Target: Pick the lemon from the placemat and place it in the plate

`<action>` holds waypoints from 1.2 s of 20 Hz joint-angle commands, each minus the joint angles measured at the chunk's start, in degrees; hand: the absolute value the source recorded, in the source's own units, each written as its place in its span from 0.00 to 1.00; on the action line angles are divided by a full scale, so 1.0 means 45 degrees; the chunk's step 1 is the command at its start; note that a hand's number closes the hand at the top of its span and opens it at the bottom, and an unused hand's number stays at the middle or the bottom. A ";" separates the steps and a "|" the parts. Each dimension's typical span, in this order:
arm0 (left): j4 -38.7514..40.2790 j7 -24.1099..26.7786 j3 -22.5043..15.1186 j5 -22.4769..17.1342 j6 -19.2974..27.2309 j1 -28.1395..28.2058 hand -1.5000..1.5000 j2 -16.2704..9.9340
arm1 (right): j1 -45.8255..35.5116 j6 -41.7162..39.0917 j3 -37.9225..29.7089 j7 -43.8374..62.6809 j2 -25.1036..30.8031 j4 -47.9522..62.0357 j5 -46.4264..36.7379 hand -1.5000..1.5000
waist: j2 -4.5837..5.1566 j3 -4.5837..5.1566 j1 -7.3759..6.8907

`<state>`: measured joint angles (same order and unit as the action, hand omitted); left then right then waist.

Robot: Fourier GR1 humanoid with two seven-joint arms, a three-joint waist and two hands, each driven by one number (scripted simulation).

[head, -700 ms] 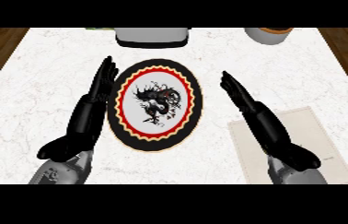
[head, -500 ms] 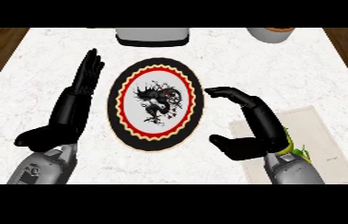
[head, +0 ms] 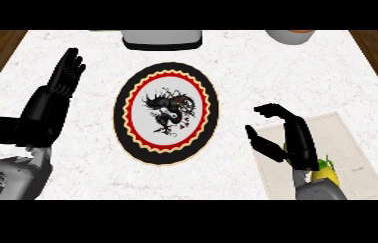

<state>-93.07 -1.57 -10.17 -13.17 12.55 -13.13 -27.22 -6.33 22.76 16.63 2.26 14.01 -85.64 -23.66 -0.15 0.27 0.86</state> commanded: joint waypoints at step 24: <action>0.0228 -0.0496 0.0603 0.0027 -0.1012 -0.0300 0.50 0.0171 | 0.4378 -0.6375 -0.0561 1.0227 0.2628 -0.7432 -0.4936 0.00 | 0.0071 0.0031 -0.0242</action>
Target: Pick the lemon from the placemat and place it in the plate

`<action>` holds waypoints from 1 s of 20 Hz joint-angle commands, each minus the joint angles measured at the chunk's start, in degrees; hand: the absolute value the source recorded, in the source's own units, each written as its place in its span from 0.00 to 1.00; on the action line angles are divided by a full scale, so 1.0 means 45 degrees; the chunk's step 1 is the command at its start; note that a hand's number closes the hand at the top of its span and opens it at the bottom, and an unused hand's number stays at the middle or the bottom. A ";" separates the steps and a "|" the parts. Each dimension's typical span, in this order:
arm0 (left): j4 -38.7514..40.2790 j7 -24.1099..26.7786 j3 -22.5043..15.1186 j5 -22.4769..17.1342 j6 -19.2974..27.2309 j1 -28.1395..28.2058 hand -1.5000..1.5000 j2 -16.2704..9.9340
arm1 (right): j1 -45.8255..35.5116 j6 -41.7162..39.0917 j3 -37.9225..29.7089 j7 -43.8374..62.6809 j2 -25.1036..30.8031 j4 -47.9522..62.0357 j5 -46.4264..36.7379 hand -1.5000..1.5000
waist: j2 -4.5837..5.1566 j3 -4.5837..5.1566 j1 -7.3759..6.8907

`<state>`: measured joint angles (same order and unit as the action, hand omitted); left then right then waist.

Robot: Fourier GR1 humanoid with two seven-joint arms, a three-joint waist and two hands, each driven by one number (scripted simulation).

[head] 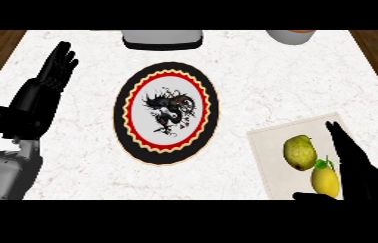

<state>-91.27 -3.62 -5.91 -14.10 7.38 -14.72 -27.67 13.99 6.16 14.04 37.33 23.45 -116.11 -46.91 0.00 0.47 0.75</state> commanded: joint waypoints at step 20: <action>-0.0318 -0.0079 0.0812 0.0171 -0.0772 0.0450 0.50 0.0302 | -0.1340 -0.7132 -0.1239 0.5888 0.0178 -0.0247 0.1149 0.00 | -0.0013 -0.0098 -0.0159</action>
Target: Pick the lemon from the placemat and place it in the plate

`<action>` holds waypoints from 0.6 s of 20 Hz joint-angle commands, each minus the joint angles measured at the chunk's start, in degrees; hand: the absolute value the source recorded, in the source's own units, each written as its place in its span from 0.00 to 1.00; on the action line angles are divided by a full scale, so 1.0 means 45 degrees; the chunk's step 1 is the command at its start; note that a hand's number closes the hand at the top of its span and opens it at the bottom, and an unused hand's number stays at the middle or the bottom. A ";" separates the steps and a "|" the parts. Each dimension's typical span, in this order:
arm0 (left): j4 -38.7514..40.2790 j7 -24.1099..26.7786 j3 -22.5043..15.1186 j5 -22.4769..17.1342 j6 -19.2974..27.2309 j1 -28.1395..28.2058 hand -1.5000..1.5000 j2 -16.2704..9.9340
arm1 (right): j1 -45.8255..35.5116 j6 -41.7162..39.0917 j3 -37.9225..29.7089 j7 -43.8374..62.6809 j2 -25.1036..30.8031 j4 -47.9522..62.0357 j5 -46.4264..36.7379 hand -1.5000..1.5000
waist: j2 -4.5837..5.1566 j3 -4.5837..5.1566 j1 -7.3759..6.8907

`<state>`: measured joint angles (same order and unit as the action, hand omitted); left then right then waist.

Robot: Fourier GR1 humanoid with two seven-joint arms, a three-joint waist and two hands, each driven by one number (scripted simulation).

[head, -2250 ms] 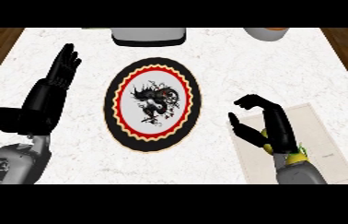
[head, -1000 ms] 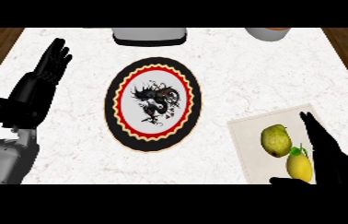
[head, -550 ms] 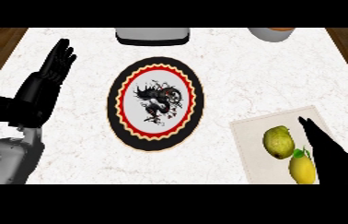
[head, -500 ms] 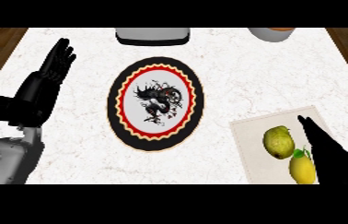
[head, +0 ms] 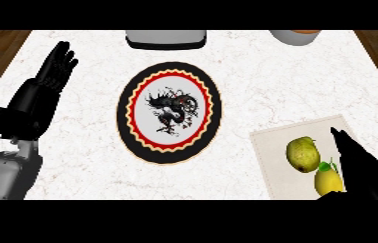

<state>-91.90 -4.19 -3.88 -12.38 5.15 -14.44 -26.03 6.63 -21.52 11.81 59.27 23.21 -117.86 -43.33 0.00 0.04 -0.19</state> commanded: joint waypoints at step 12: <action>0.0466 0.0053 0.0743 0.0688 -0.0587 -0.0189 0.50 0.0880 | 0.0703 0.0172 -0.0461 -0.1222 -0.1274 0.2975 -0.1052 0.00 | 0.0009 -0.0009 0.0079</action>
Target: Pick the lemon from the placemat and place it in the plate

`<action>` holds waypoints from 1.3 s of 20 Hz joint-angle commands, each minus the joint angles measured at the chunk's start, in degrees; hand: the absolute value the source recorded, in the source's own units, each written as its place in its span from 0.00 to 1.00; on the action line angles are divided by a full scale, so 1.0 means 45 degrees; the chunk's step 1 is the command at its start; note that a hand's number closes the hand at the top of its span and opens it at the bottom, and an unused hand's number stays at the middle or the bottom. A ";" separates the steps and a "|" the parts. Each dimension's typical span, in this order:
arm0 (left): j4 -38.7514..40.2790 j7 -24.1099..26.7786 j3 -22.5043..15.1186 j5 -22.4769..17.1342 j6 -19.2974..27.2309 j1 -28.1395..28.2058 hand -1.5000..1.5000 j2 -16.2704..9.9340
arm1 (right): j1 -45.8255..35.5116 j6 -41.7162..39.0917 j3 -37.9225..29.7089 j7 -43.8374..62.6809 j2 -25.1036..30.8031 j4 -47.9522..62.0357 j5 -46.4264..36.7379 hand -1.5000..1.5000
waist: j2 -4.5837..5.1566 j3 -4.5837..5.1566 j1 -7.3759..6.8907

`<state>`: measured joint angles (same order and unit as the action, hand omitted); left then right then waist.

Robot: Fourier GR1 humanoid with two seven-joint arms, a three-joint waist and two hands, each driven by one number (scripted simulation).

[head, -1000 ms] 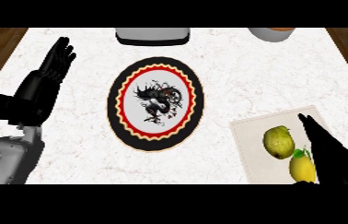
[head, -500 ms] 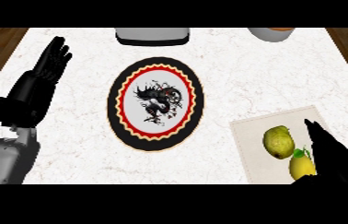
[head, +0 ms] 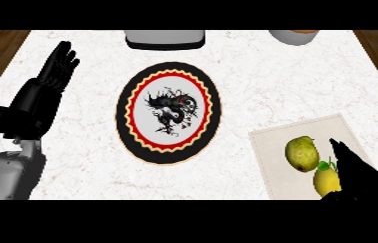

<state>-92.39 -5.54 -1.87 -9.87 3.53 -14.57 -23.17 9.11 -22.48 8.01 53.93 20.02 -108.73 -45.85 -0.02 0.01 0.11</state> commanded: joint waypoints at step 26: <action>0.0198 -0.0015 0.0986 0.0993 -0.1029 -0.0096 0.50 0.0941 | 0.0485 0.3842 -0.1030 -0.5402 0.1495 0.1202 -0.3087 1.00 | -0.0005 -0.0002 0.0004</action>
<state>-90.89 -5.57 2.21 -5.70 -0.79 -15.34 -19.54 12.82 -5.77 5.76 33.02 24.18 -103.40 -58.84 -0.28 0.32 0.31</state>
